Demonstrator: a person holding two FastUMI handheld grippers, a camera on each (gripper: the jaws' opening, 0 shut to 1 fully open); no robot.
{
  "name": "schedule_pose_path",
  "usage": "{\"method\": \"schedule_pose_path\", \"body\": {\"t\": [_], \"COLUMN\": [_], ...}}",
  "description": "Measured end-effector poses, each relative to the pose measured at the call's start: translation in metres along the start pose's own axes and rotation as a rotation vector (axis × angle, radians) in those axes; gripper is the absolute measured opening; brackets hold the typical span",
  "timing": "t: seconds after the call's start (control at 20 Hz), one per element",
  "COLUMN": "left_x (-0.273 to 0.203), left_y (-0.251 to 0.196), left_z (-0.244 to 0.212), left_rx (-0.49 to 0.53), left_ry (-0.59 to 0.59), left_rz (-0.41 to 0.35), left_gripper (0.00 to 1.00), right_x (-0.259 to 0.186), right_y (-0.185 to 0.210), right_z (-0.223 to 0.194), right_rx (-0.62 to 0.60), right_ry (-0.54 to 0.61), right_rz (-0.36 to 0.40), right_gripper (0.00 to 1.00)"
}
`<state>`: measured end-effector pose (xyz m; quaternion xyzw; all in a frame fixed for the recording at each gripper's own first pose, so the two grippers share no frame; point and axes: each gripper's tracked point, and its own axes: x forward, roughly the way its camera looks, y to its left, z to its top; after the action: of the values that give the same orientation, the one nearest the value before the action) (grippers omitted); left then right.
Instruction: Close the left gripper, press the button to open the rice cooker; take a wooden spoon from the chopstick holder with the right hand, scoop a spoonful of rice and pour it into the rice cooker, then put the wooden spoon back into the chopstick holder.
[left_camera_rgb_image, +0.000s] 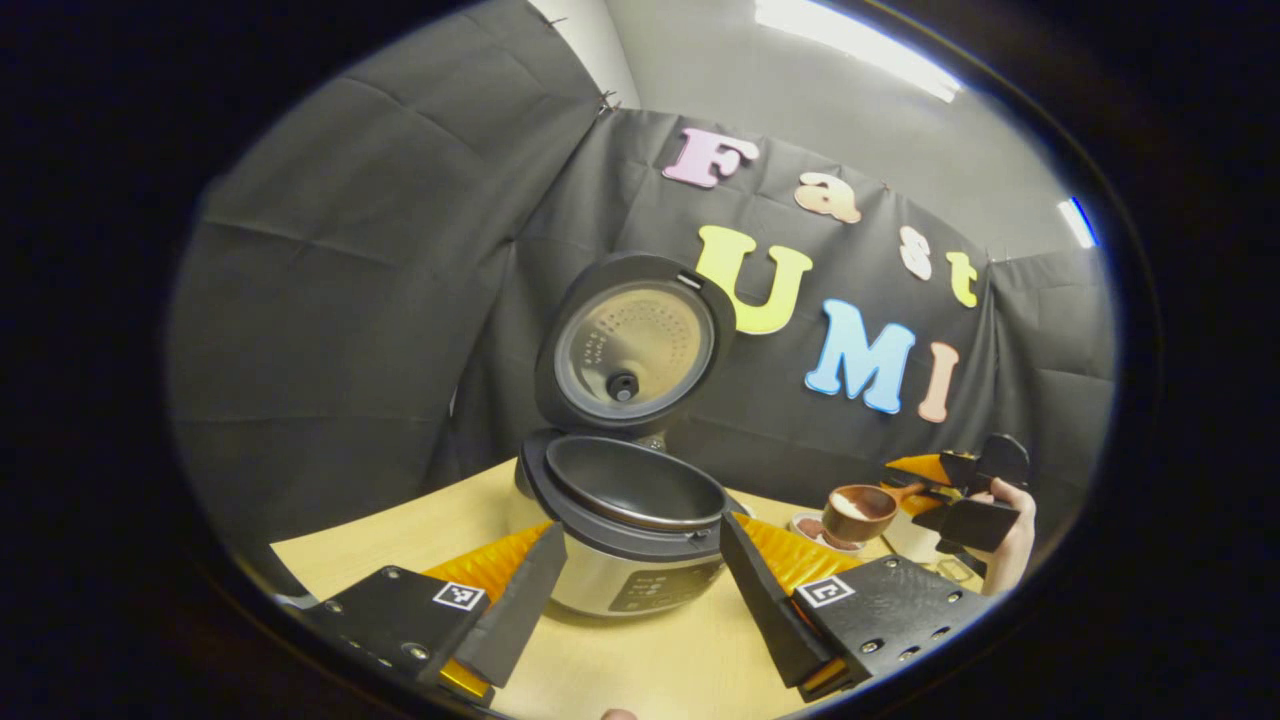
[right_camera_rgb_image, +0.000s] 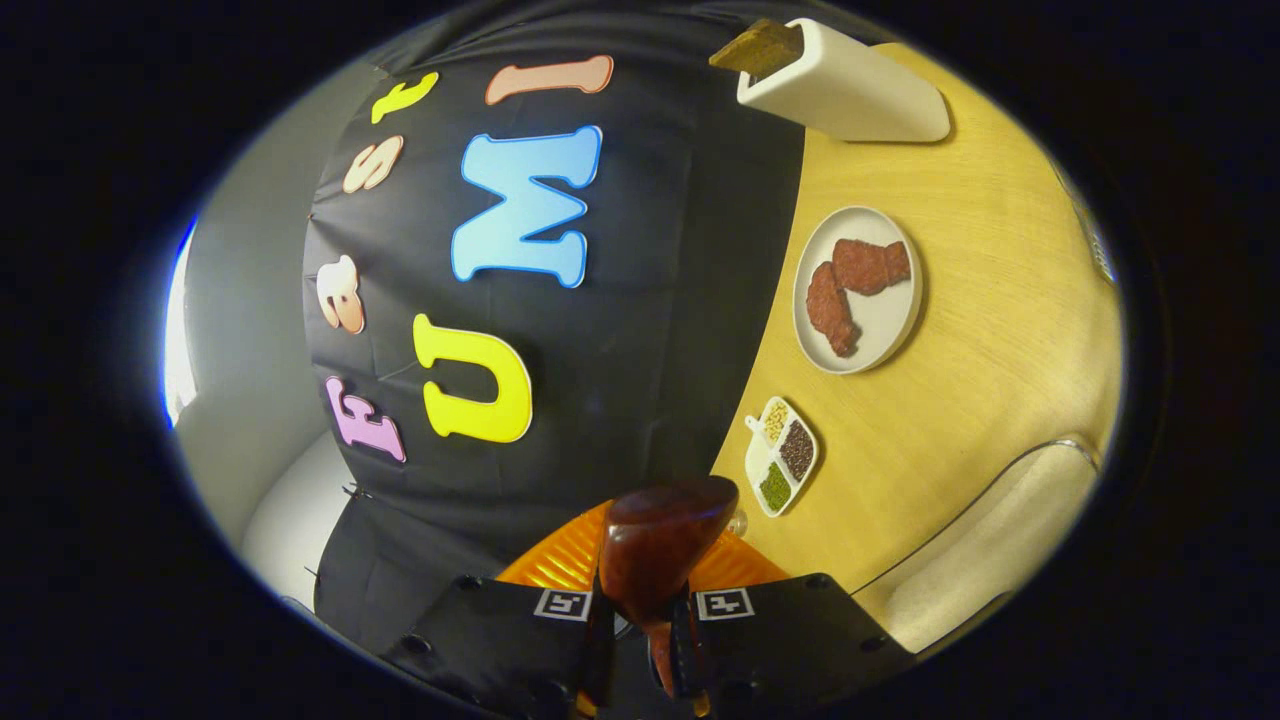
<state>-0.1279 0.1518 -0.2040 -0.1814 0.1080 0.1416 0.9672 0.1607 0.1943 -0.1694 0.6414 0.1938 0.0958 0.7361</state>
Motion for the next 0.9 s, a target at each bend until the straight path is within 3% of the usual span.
{"method": "schedule_pose_path", "body": {"t": [0.5, 0.9], "left_x": [0.007, 0.003], "left_y": [0.032, 0.058], "left_z": [0.004, 0.016], "left_rx": [-0.032, -0.025], "left_ry": [0.005, -0.026], "left_rz": [0.011, 0.048], "left_gripper": [0.97, 0.96], "right_x": [0.068, 0.120], "right_y": [0.072, 0.092], "right_z": [-0.068, -0.138], "right_rx": [-0.113, -0.378], "right_ry": [0.086, 0.129], "right_rz": [0.063, 0.044], "right_gripper": [0.24, 0.24]}}
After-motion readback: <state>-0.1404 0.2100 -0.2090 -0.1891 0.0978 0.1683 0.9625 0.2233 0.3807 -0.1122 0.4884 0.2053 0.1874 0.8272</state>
